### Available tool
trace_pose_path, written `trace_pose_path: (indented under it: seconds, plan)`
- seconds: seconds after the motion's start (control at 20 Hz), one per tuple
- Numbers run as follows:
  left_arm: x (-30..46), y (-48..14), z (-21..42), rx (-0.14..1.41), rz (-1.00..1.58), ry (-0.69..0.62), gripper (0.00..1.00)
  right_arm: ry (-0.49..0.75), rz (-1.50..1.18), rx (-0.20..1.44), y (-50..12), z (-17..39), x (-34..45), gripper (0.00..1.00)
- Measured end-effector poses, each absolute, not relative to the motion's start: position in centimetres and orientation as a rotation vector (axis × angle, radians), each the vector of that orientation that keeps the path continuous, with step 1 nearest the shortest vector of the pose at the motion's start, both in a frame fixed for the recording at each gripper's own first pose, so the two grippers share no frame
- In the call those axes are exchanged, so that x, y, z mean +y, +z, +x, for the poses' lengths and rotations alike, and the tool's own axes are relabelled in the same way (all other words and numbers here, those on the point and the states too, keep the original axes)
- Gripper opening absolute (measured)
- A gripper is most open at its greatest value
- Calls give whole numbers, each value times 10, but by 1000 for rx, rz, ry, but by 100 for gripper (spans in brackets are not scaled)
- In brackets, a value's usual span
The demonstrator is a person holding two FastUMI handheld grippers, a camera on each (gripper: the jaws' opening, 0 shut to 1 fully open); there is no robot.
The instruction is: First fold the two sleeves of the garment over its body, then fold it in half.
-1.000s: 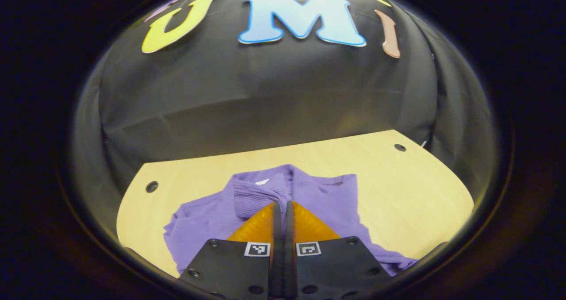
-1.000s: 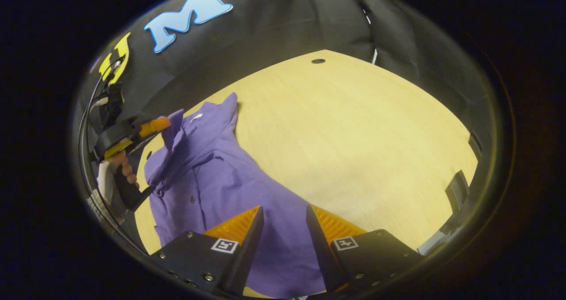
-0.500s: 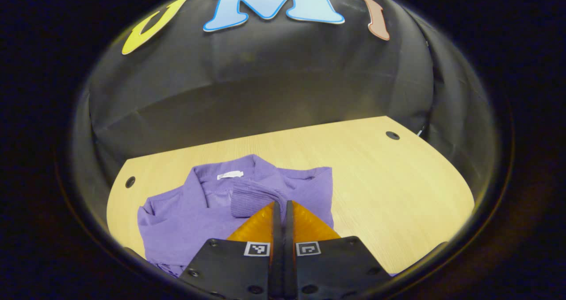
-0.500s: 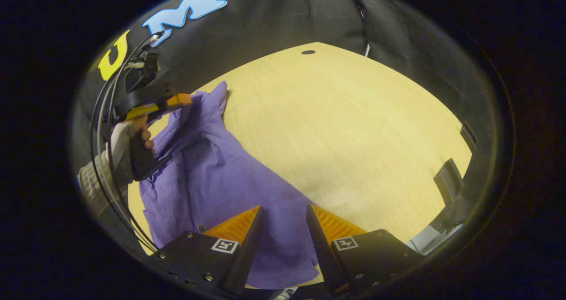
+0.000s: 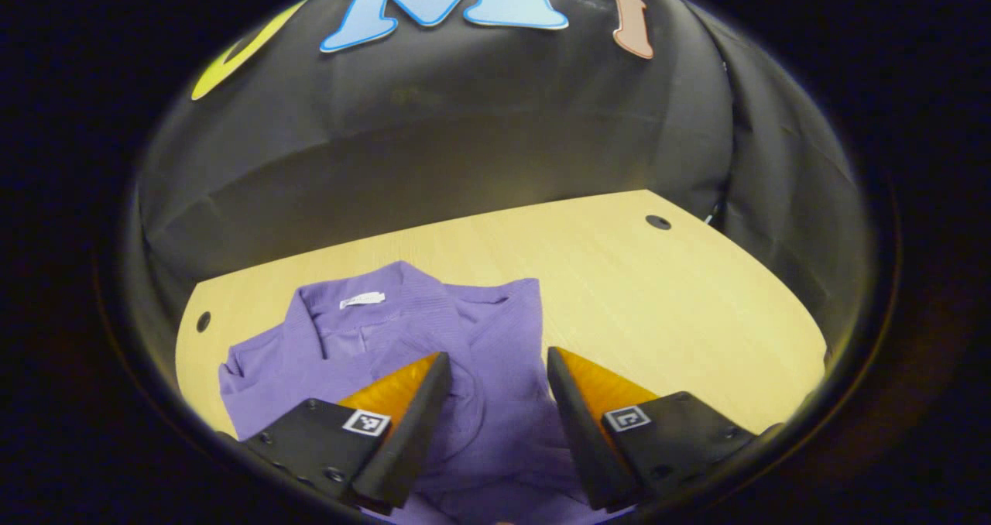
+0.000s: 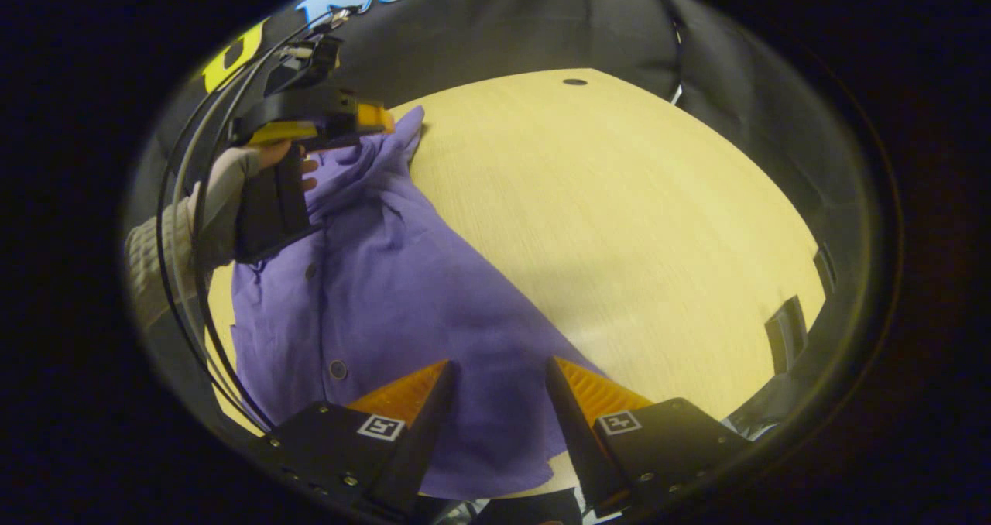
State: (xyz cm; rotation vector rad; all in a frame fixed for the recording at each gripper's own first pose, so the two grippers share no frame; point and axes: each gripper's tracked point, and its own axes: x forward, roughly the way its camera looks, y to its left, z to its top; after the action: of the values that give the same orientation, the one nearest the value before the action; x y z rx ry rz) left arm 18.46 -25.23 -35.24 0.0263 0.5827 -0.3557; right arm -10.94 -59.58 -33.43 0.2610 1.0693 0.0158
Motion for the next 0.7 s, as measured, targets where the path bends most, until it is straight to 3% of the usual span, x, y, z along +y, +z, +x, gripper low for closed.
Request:
trace_pose_path:
  seconds: [0.1, 0.25, 0.3, 0.35, 0.4, 0.5, 0.55, 0.6, 0.7]
  plan:
    - [-247, -348, 178, 581, 34, -356, 99, 16, 245, 1103, -343, -114, -596, 76]
    - [-233, -343, 166, 576, 23, -350, 91, 21, 179, 1128, -349, -122, -605, 75]
    - [-226, -341, 162, 576, 15, -343, 89, 28, 158, 1132, -350, -122, -609, 66]
    - [-218, -339, 157, 576, 10, -331, 94, 42, 148, 1139, -350, -122, -607, 54]
    - [-210, -337, 152, 576, 5, -319, 99, 54, 136, 1149, -349, -122, -607, 49]
    - [-192, -335, 140, 577, -2, -301, 99, 73, 113, 1147, -347, -118, -607, 49]
    - [-182, -335, 134, 577, 2, -287, 94, 58, 124, 1159, -351, -119, -608, 46]
    - [-170, -335, 126, 577, 9, -274, 98, 56, 132, 1165, -350, -118, -606, 7]
    - [-147, -337, 108, 580, 21, -246, 99, 73, 133, 1175, -348, -119, -605, 7]
